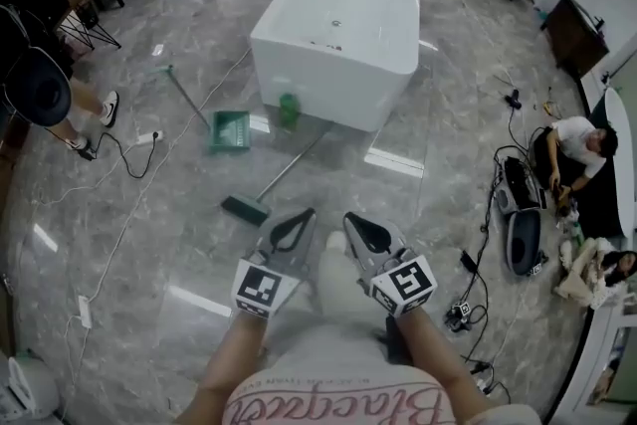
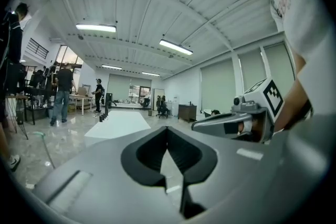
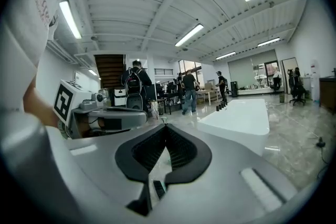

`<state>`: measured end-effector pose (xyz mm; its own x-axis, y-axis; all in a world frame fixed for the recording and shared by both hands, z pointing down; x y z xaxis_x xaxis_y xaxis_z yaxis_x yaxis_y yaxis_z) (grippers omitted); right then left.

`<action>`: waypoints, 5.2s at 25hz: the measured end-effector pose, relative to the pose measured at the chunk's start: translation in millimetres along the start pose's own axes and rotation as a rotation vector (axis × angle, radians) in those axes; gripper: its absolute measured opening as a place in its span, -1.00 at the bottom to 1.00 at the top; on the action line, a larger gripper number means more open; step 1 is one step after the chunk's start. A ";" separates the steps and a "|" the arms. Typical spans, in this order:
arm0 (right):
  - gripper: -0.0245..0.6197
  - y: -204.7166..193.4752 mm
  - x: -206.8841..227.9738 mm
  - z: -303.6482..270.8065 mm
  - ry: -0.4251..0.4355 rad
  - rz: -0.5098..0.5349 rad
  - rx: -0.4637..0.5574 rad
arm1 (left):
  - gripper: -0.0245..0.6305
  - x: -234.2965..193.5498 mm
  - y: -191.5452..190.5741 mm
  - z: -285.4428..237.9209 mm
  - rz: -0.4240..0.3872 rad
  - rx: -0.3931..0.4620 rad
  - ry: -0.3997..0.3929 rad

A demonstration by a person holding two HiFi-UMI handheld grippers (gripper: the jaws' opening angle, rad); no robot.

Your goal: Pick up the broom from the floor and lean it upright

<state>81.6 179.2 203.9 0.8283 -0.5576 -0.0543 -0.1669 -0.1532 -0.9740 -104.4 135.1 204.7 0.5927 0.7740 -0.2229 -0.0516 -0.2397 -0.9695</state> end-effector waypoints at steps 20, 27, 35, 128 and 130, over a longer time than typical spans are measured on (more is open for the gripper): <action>-0.92 -54.0 152.7 -144.3 0.255 0.010 -0.095 | -0.93 -126.7 -53.5 -138.4 0.057 -0.108 0.125; -0.92 -168.0 155.9 -206.8 0.283 0.073 -0.066 | -0.93 -182.0 -150.4 -181.1 0.001 -0.123 0.018; -0.92 -312.9 169.8 -293.6 0.311 0.156 -0.083 | -0.93 -265.7 -297.4 -234.2 -0.033 -0.217 0.006; -0.92 -400.6 293.7 -362.5 -0.038 0.152 -0.019 | -0.70 -383.5 -354.2 -502.3 -0.071 -0.285 0.158; -0.92 -401.5 295.6 -362.6 -0.042 0.148 -0.018 | -0.70 -385.2 -351.4 -503.3 -0.083 -0.290 0.156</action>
<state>199.5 -220.0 658.7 0.8157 -0.5403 -0.2069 -0.2981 -0.0861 -0.9506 89.9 -373.8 682.6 0.7026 0.7038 -0.1046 0.2189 -0.3537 -0.9094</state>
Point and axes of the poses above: the fingertips, and each gripper's own axes: z backward along the fingers, x to its right, y out of its top, the point moved 10 cm from there along z, backward along the fingers, and after that the axes turned 10 degrees about z, right-handed, at the moved point
